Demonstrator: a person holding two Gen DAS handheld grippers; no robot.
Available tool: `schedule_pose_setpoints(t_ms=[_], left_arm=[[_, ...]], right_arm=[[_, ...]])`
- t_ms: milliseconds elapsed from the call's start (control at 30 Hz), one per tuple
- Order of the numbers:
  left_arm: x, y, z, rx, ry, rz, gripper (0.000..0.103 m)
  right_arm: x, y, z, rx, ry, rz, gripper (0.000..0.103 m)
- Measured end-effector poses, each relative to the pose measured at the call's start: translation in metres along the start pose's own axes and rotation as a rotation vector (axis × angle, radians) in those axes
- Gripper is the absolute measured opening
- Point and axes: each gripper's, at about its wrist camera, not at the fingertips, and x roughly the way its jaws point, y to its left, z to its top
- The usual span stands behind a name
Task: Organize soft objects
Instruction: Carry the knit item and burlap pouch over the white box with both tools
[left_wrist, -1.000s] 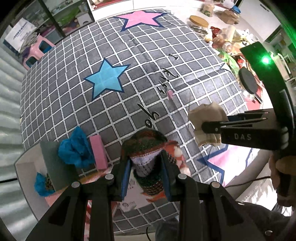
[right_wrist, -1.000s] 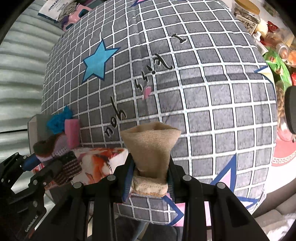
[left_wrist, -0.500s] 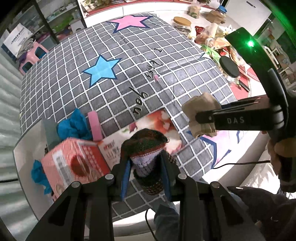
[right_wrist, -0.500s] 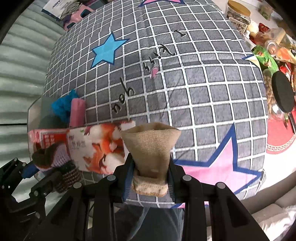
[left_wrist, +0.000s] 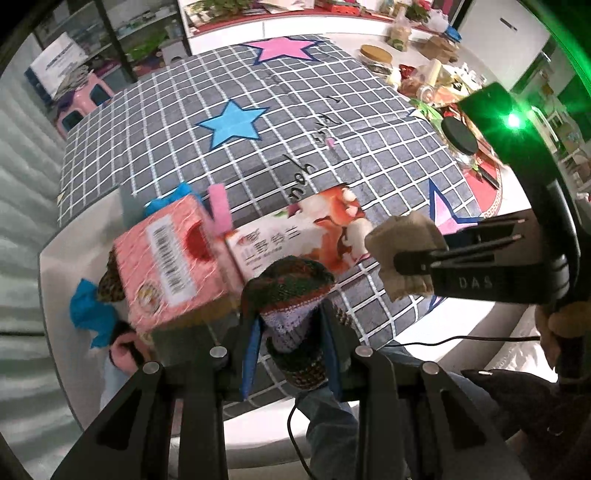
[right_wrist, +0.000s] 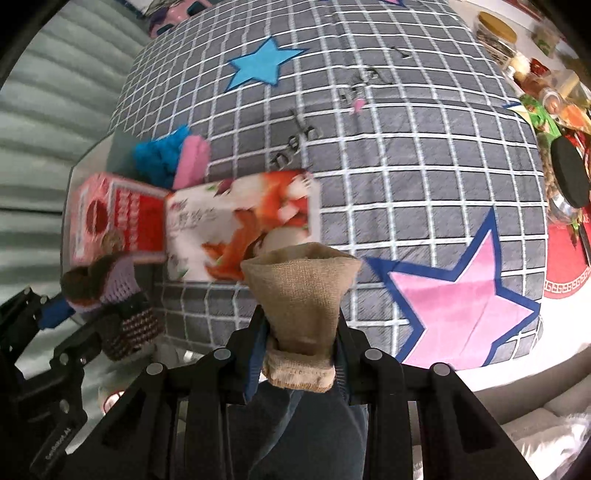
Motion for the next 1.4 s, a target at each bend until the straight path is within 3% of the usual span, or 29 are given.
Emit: schedule_pose_setpoints(t_ms=[900,1400], left_arm=[[-0.050,0.105,-0.089,-0.363,-0.111,0.114,0.033],[-0.050,0.146,-0.120,-0.524,-0.104,0.137,0.033]], right_arm=[[0.014,0.164,-0.017,-0.410,0.050,0.035,0.034],[0.017,0.226,-0.018,-0.581,0.080,0.050,0.034]])
